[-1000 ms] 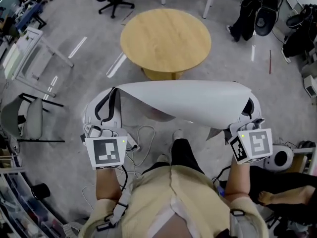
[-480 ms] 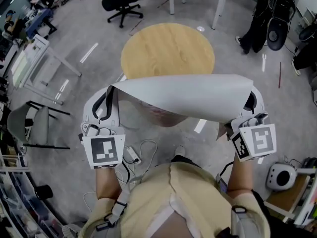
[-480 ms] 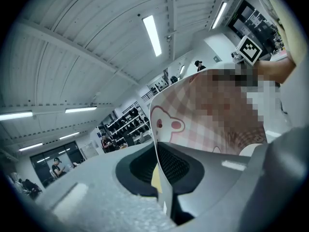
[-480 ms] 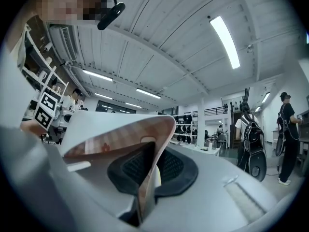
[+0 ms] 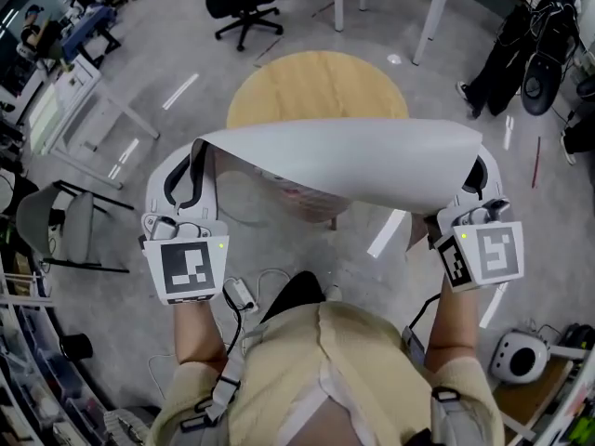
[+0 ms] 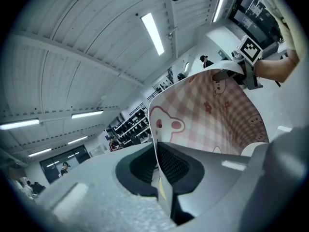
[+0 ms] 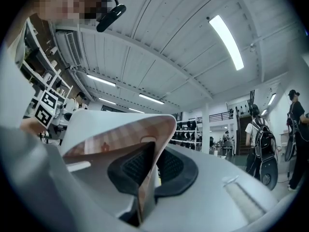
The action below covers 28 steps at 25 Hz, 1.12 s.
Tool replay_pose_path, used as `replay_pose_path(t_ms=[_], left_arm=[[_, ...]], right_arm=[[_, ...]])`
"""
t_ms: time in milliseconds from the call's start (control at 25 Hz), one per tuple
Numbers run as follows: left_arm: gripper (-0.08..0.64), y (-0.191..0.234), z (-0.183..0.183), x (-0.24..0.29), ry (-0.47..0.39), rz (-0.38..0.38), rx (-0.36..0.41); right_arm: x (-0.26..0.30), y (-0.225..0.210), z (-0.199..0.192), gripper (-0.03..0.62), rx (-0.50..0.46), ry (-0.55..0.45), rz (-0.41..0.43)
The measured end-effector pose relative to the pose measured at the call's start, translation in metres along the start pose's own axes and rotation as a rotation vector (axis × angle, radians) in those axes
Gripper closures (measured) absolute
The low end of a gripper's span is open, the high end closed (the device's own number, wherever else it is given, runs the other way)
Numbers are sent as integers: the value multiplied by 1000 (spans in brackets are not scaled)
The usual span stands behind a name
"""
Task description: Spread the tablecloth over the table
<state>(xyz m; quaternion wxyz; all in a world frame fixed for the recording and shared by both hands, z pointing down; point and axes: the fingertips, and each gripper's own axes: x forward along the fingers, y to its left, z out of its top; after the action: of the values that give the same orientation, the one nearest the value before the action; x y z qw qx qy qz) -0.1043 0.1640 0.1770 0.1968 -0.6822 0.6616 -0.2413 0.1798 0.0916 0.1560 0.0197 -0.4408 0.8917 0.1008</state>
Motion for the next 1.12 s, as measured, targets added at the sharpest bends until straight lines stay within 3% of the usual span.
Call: replay_pose_path(t_ms=[280, 520, 1120], left_arm=[[552, 24, 12, 39, -9, 20, 45], [552, 33, 16, 77, -52, -13, 105], [551, 90, 20, 240, -81, -70, 141]], right_arm=[[40, -13, 8, 578, -40, -14, 6], [60, -25, 2, 577, -84, -26, -42], [212, -90, 2, 575, -152, 32, -102]])
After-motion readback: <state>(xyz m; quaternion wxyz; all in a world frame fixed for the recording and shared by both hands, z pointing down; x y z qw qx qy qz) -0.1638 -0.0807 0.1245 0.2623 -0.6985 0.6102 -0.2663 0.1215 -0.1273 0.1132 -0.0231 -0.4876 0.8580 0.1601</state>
